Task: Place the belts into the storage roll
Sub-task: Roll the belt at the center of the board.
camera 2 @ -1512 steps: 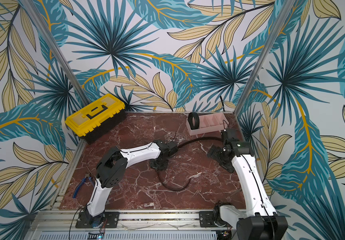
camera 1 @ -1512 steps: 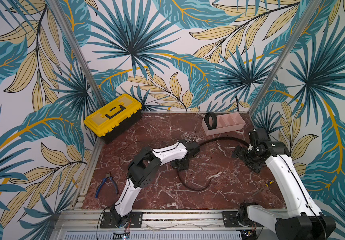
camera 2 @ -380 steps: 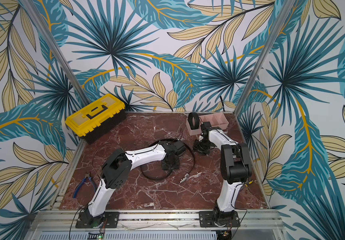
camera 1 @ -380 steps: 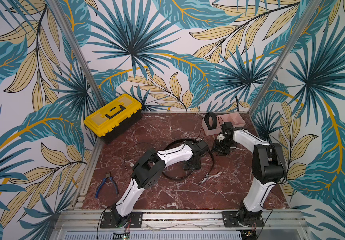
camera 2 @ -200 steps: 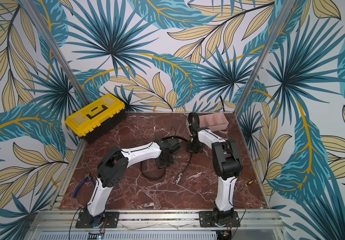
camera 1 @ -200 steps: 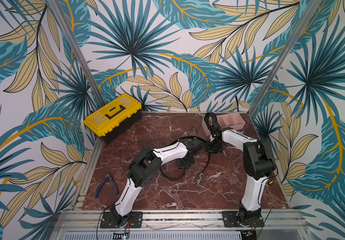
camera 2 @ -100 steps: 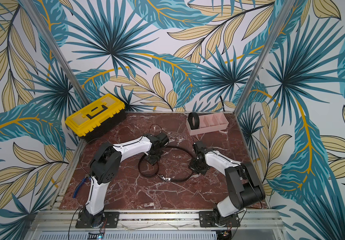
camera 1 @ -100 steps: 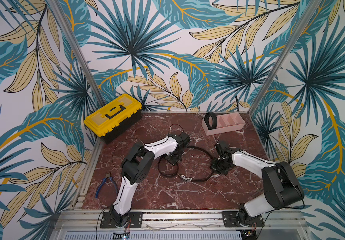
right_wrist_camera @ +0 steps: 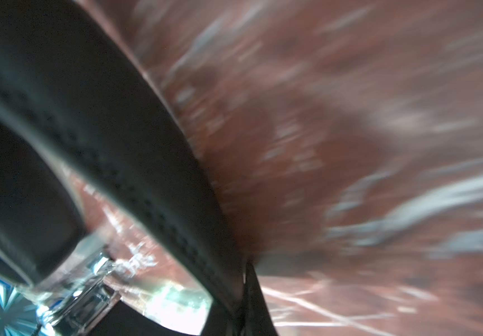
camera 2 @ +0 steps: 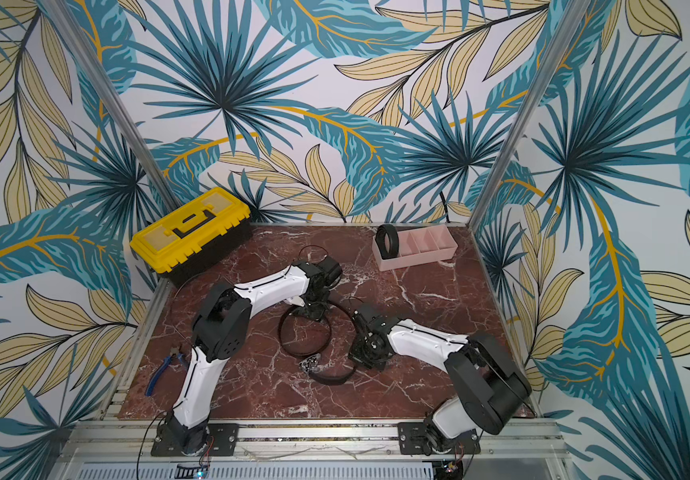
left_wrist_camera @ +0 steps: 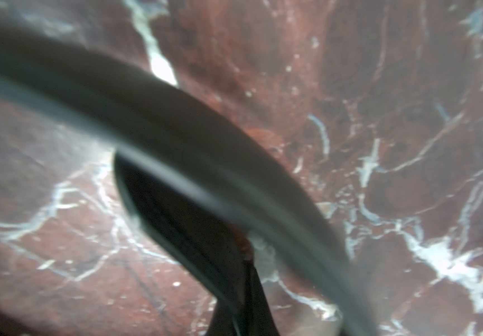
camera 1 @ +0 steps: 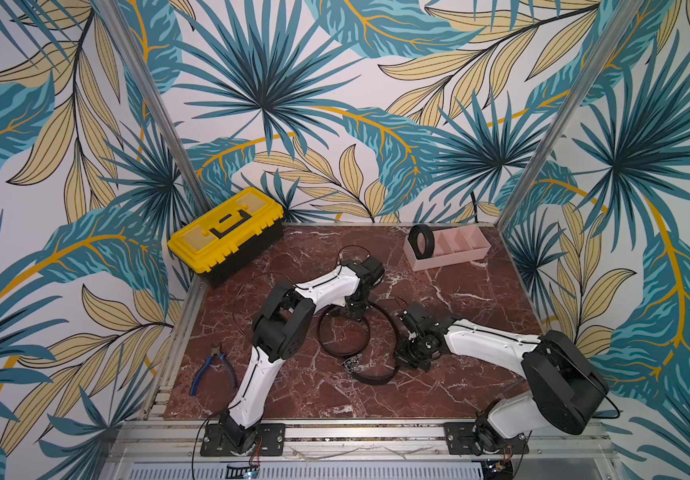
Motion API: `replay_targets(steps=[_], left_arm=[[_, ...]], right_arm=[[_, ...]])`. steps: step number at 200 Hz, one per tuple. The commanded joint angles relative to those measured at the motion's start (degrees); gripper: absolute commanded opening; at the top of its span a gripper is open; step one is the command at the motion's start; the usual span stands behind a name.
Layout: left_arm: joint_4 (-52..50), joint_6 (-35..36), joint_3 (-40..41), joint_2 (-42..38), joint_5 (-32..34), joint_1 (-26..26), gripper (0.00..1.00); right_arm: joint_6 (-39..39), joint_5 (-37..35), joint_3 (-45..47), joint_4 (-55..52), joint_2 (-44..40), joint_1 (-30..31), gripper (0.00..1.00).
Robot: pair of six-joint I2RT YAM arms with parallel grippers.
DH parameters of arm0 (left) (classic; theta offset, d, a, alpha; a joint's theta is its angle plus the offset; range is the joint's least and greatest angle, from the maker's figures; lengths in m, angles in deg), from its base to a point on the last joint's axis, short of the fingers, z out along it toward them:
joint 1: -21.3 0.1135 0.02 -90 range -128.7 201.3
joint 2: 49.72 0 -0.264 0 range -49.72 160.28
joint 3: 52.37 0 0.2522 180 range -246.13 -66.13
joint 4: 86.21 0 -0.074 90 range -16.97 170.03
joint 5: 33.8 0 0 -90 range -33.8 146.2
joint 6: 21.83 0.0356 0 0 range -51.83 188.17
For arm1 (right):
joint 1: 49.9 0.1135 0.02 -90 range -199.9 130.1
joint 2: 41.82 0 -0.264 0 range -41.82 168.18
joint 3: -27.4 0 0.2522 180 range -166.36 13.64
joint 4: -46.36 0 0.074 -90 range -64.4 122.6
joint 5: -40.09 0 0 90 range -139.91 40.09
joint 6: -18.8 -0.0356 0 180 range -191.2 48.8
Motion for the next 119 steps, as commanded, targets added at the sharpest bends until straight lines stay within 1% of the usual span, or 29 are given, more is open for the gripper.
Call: replay_targets(steps=[1, 20, 47, 72, 96, 117, 119], left_arm=[[1.50, -2.53, -2.31, 4.34, -0.97, 0.79, 0.00], [1.39, -1.68, -5.70, 6.49, -1.19, 1.03, 0.00], [1.40, -1.84, -6.21, 6.82, -0.41, 1.03, 0.00], [1.36, -1.75, -5.76, 6.69, -0.06, 1.14, 0.00], [1.40, -3.18, -4.02, 5.89, -0.42, 1.18, 0.00], [1.40, -6.44, 0.65, 3.20, -0.62, 1.20, 0.00], [1.40, -6.65, 1.15, 2.86, -0.55, 1.16, 0.00]], right_arm=[[-2.81, 5.77, -1.06, 2.14, 3.69, 4.59, 0.00], [-2.50, 6.03, -3.48, 3.34, 6.05, 7.40, 0.00], [-3.52, 5.13, -4.12, 6.49, 9.51, 7.05, 0.00], [-2.74, 6.65, -7.36, 8.48, 13.88, 7.09, 0.00], [-3.29, 6.05, -8.66, 9.88, 14.30, 6.84, 0.00], [-8.36, 6.23, -7.47, 13.74, 14.41, 6.82, 0.00], [-9.06, 6.22, -7.25, 15.59, 14.36, 6.82, 0.00]])
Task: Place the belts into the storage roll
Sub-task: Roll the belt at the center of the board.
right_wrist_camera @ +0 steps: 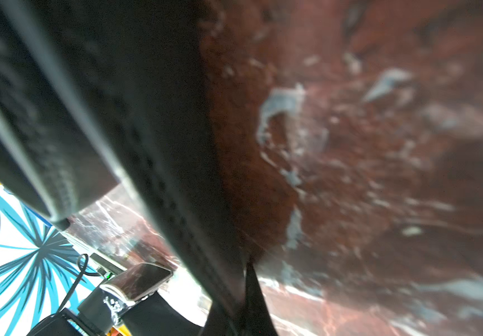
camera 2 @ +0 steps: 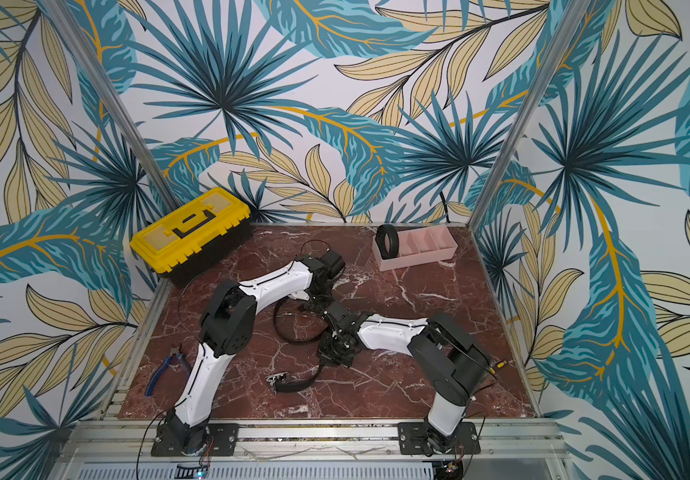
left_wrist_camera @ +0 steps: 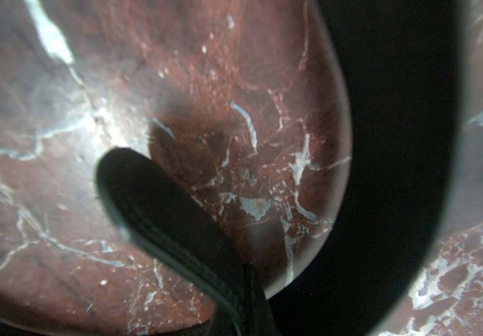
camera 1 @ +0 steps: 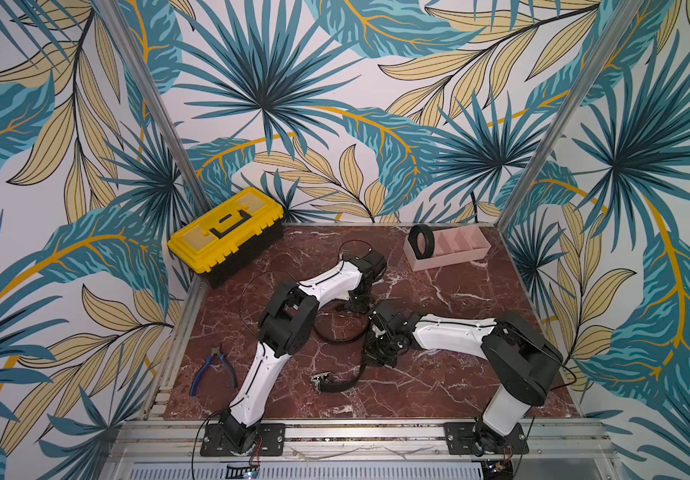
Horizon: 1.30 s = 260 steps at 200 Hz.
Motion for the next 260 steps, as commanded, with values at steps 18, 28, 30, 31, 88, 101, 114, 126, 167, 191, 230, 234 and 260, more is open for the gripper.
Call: replay_targets(steps=[18, 28, 30, 31, 88, 101, 114, 126, 167, 191, 230, 234, 260], left_arm=[[0.41, -7.23, 10.09, -2.87, -0.08, 0.39, 0.00], [0.46, -8.80, 12.08, -4.34, 0.46, 0.42, 0.00], [0.39, -9.01, 12.36, -4.58, 0.59, 0.42, 0.00], [0.38, -9.14, 12.50, -4.74, 0.61, 0.42, 0.00], [0.39, -12.54, 13.31, -5.56, -1.26, 0.48, 0.00], [0.41, -12.43, 12.84, -4.95, -1.47, 0.45, 0.00], [0.46, -12.38, 12.76, -4.69, -1.73, 0.53, 0.00], [0.40, -12.05, 12.86, -4.63, -1.91, 0.60, 0.00], [0.39, -9.60, 13.44, -5.06, -2.55, 1.12, 0.00], [0.46, -8.76, 13.97, -5.36, -4.11, 1.52, 0.00], [0.46, -9.09, 14.66, -6.13, -5.38, 2.00, 0.00], [0.48, -9.27, 14.67, -6.13, -5.55, 2.07, 0.00], [0.48, -9.81, 14.76, -6.09, -6.69, 2.30, 0.00]], right_arm=[[-9.31, -1.74, 3.91, 8.16, 1.19, 0.01, 0.00], [-10.72, -2.52, 4.91, 8.99, 0.45, 0.01, 0.02], [-10.92, -2.81, 5.08, 9.06, 0.31, 0.01, 0.02], [-11.05, -2.90, 5.16, 9.12, 0.27, 0.01, 0.03], [-13.30, -2.54, 7.16, 9.72, -1.56, 0.10, 0.12], [-10.34, -2.88, 5.96, 7.09, -2.43, 0.10, 0.25], [-6.40, -3.57, 4.70, 2.68, -3.43, 0.03, 0.37], [-2.98, -4.69, 5.09, 0.11, -5.94, 0.10, 0.44], [5.30, -12.13, 8.67, -6.94, -19.03, -0.47, 0.58], [5.83, -17.15, 8.77, -5.08, -22.06, -1.32, 0.61], [8.13, -15.46, -1.10, -2.53, -9.40, -4.69, 0.61], [8.05, -15.54, -2.03, -2.22, -8.14, -4.74, 0.61], [6.76, -15.95, -7.15, -0.29, -1.49, -4.71, 0.60]])
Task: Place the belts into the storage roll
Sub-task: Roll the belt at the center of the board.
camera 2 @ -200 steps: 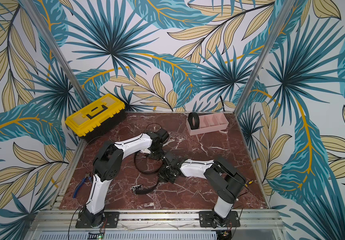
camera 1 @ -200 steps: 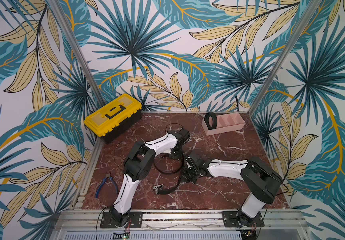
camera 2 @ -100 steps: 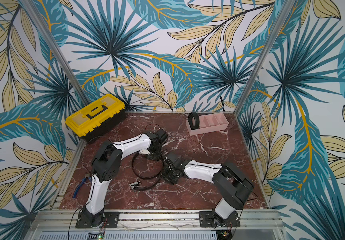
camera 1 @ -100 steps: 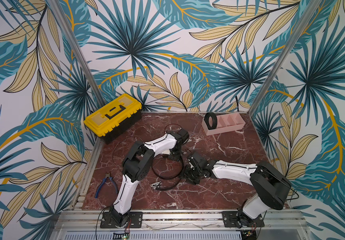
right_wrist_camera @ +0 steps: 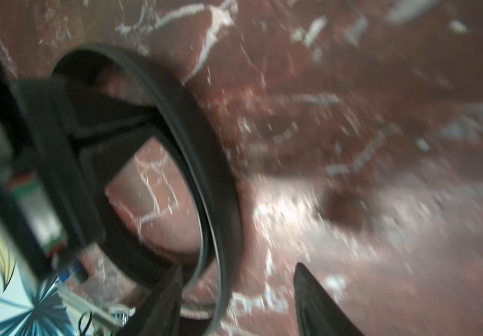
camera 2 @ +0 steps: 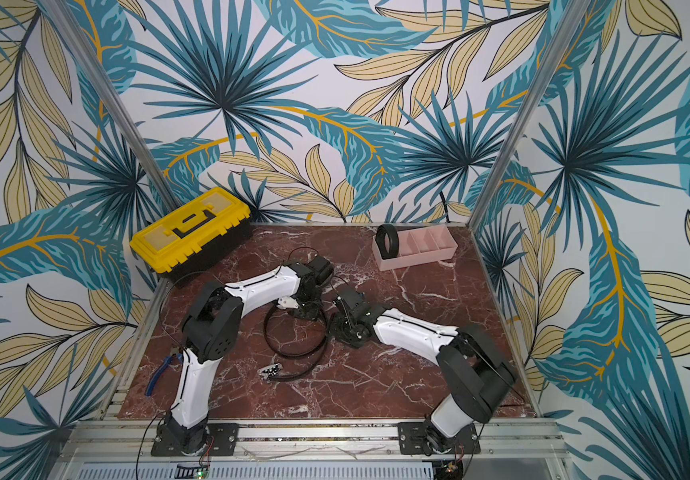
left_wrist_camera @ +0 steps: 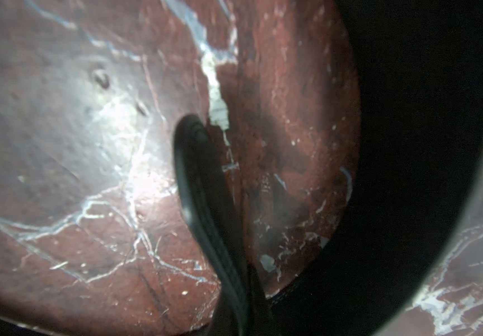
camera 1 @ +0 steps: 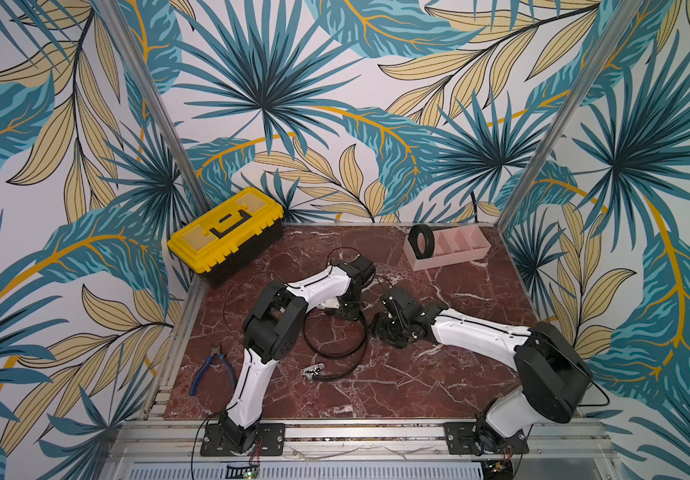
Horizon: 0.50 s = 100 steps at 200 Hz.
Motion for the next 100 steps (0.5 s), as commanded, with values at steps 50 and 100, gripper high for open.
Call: replay_targets(steps=[50, 100], left_arm=[[-2.34, -4.70, 2.42, 0.98, -4.67, 1.15, 0.00], [-2.26, 10.77, 1.16, -1.17, -4.93, 2.88, 0.08]], right_arm=[[-3.53, -2.00, -5.91, 3.05, 10.90, -0.10, 0.34], [-1.79, -1.73, -7.31, 2.32, 12.14, -0.48, 0.13]])
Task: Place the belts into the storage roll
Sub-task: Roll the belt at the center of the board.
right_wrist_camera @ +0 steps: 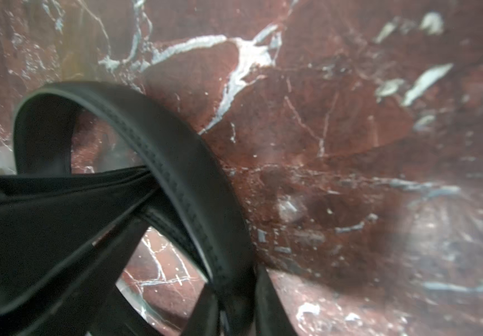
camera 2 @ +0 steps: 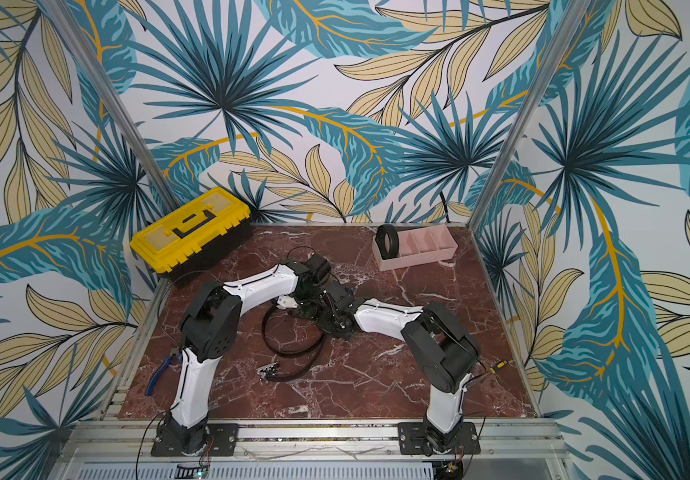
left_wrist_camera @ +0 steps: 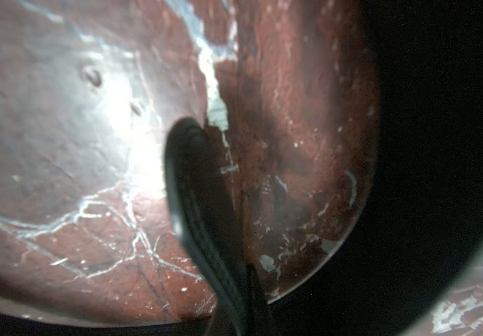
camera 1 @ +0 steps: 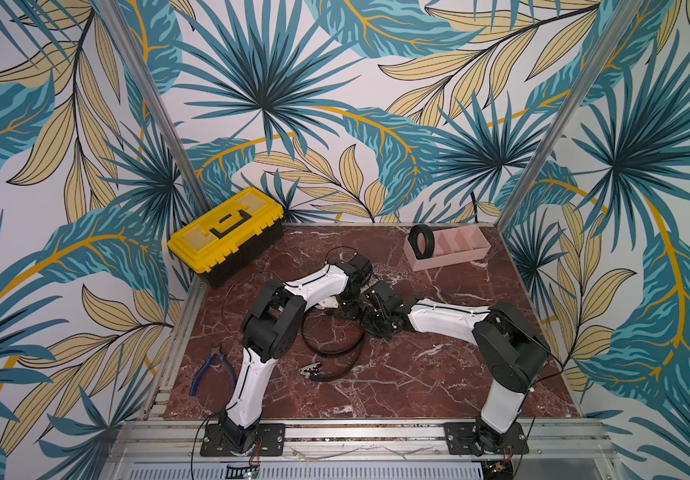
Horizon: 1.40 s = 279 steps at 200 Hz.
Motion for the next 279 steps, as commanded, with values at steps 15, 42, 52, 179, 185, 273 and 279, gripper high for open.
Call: replay_targets(steps=[15, 42, 52, 179, 185, 273, 279], left_arm=[[-2.40, 15.64, 1.20, -3.15, -0.76, 2.61, 0.13], [-2.40, 28.00, 2.63, -8.06, 1.79, 4.07, 0.22], [-2.23, 31.70, 3.61, -9.76, 2.34, 4.55, 0.30], [3.99, 86.12, 14.30, -26.93, 6.81, 7.25, 0.80], [4.34, 85.61, 15.73, -27.56, 6.66, 7.69, 0.80], [12.92, 95.91, 25.15, -30.56, 2.06, 5.65, 0.80], [13.35, 98.48, 24.78, -30.05, 1.72, 5.26, 0.81]], right_arm=[[0.81, -0.87, -0.67, -1.58, 1.11, -1.02, 0.11], [2.73, 0.19, -0.67, -3.11, 0.93, -1.82, 0.10], [3.90, 0.22, -0.75, -3.55, 0.75, -1.91, 0.10], [32.80, 1.90, -19.32, -27.71, 7.91, -2.85, 0.10], [34.43, 2.00, -19.44, -28.58, 8.11, -3.13, 0.10], [59.78, -1.29, -16.57, -34.52, 4.96, -9.18, 0.08], [60.64, -0.65, -16.48, -34.42, 4.83, -9.65, 0.07]])
